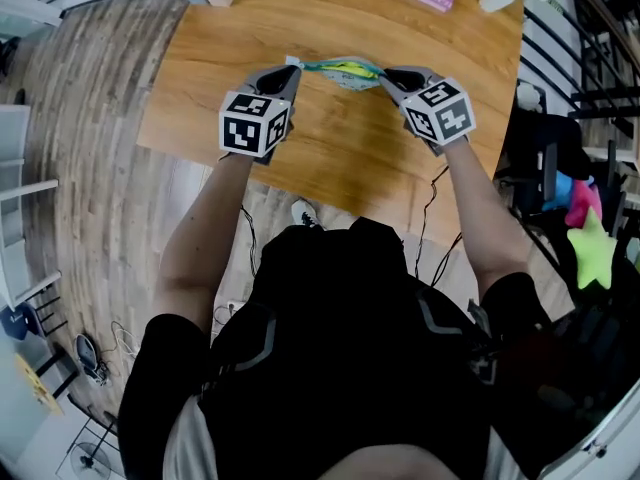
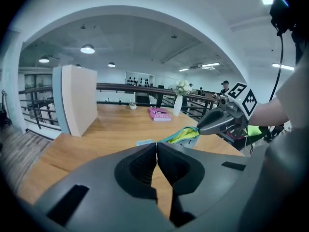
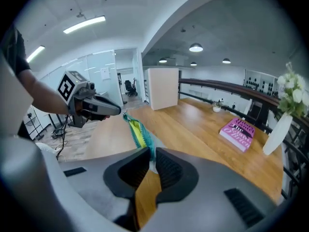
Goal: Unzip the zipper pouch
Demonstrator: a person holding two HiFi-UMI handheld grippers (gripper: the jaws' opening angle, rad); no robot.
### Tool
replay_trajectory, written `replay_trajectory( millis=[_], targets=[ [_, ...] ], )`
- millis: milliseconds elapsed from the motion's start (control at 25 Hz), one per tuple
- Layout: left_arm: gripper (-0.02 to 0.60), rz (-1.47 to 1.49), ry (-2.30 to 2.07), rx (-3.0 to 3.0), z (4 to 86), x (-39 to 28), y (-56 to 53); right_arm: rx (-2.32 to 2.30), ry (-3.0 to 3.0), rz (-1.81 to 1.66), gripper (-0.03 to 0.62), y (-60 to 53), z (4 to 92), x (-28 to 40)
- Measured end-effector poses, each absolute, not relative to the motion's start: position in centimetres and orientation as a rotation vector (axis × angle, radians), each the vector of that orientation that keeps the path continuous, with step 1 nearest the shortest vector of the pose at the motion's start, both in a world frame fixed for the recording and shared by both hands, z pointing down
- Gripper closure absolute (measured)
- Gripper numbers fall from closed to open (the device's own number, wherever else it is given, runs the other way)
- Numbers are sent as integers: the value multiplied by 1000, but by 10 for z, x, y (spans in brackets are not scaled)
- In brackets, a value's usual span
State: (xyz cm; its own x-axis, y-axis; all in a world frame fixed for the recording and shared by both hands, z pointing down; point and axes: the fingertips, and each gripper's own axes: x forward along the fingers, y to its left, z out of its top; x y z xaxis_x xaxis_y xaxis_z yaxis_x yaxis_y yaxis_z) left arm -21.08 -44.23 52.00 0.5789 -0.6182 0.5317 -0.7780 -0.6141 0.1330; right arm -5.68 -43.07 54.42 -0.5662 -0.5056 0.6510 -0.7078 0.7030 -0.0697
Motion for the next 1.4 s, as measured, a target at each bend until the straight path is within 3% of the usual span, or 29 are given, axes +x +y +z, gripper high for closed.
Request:
replay_trajectory(
  millis=[600, 1400],
  targets=[
    [551, 967, -1000, 2251, 650, -227, -374, 706, -2161, 706, 542, -358, 668, -80],
    [549, 927, -1065, 2211, 657, -236, -362, 745, -2132, 765, 531, -345, 681, -86]
  ],
)
